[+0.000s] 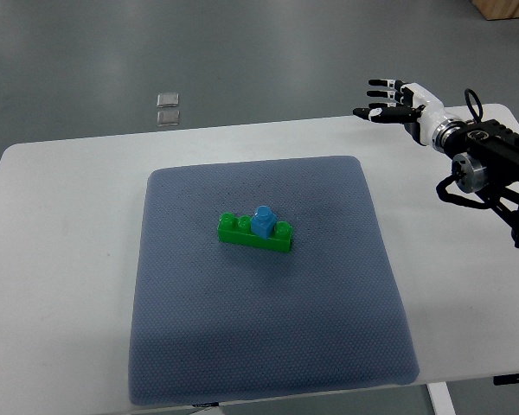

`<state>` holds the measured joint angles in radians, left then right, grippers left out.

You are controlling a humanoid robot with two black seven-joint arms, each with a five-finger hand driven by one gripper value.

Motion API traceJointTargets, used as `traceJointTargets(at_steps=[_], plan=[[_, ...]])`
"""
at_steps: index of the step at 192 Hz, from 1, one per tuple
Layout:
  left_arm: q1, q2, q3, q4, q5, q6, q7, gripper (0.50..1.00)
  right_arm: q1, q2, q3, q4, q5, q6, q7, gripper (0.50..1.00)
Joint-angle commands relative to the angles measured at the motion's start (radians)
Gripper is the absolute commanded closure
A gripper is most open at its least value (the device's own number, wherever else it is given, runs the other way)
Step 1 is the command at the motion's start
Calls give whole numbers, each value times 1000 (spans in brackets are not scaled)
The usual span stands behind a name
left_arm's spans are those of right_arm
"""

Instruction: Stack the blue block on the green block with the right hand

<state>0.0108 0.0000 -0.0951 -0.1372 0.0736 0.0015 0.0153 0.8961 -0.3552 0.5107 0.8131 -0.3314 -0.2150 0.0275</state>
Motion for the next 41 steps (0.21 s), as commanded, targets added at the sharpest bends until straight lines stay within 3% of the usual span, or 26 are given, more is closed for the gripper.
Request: traceJointTargets(at_steps=[1,41], plan=[[0,0,0,-1,0,0,0,500,-31,28,60,0,40,-75,5,581],[0,0,0,-1,0,0,0,500,-72,56,155,3,40,-78,9,581]])
